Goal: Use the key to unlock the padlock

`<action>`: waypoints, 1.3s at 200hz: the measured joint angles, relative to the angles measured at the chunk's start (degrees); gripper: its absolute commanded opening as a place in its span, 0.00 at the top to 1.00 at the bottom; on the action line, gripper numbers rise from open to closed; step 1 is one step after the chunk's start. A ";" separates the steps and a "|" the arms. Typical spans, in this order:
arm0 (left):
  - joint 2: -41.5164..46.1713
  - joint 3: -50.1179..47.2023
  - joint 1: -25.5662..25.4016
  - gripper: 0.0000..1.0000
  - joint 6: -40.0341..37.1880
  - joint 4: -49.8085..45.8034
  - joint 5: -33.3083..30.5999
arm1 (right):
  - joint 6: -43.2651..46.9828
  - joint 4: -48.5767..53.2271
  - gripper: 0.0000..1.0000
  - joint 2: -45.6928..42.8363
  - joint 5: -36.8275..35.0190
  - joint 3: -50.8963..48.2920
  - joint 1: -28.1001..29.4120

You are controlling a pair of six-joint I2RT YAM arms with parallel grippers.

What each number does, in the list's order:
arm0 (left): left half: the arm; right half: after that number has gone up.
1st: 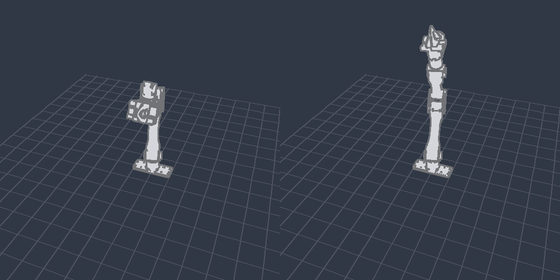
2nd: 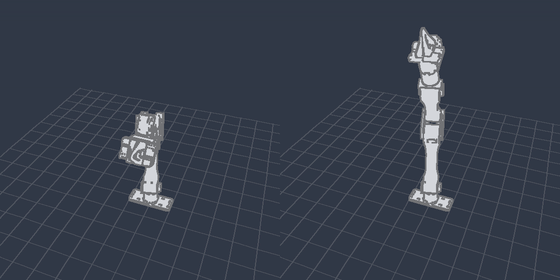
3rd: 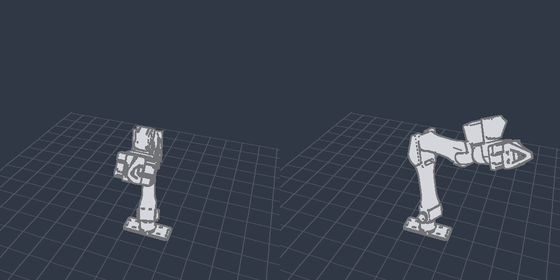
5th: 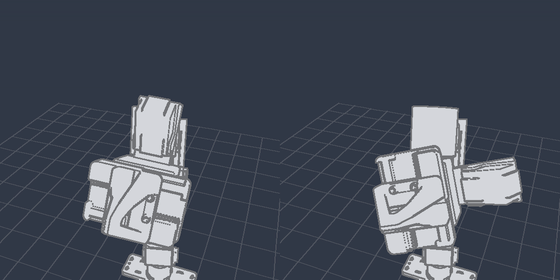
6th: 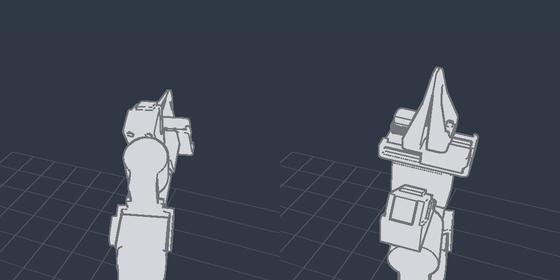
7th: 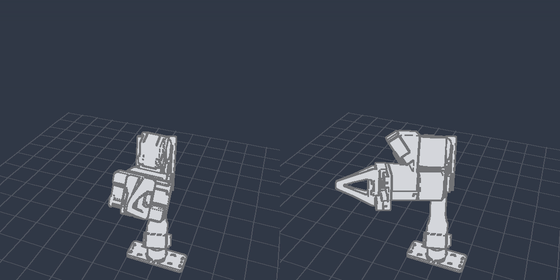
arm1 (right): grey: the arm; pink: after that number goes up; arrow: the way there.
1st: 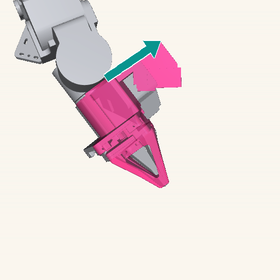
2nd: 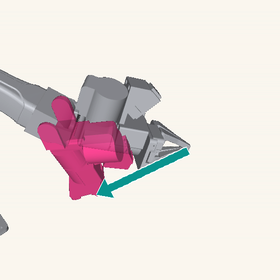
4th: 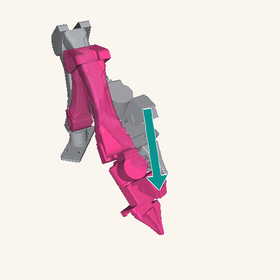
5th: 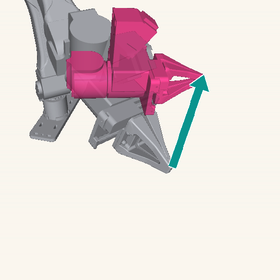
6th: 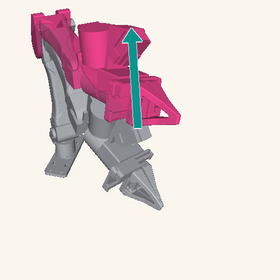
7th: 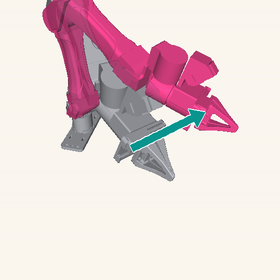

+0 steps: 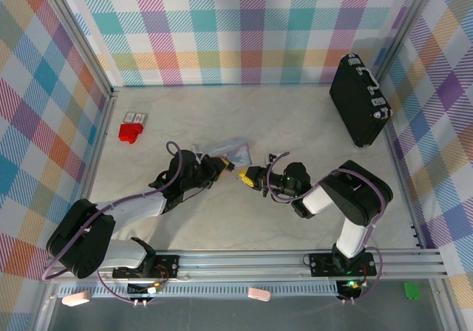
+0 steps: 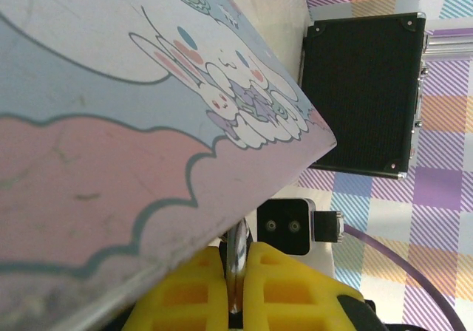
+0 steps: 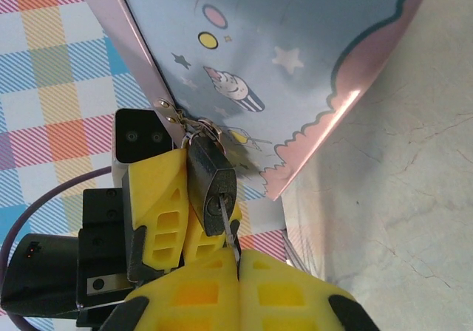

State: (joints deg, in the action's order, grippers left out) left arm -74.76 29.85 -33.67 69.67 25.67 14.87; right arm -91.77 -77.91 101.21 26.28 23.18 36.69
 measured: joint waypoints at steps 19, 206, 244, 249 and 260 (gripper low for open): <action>0.00 0.07 0.00 1.00 -0.02 0.00 -0.28 | -0.83 0.00 1.00 0.61 0.96 0.59 -0.37; -0.07 1.68 -0.96 1.00 0.00 -1.31 -1.46 | -2.49 0.00 1.00 2.82 2.91 3.08 -3.04; -0.17 1.92 -1.05 1.00 -0.02 -1.36 -2.16 | -2.08 0.28 1.00 2.91 2.64 3.52 -3.04; -0.17 1.92 -1.07 1.00 -0.02 -1.36 -2.23 | -2.05 0.37 1.00 2.91 2.51 3.52 -3.04; -0.20 1.92 -1.07 1.00 -0.02 -1.36 -2.36 | -2.03 0.39 1.00 2.91 2.36 3.52 -2.97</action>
State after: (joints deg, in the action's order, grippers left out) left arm -74.96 31.77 -34.74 69.65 24.32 12.51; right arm -93.80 -77.52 104.12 28.64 26.70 33.71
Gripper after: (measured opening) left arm 0.080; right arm 0.051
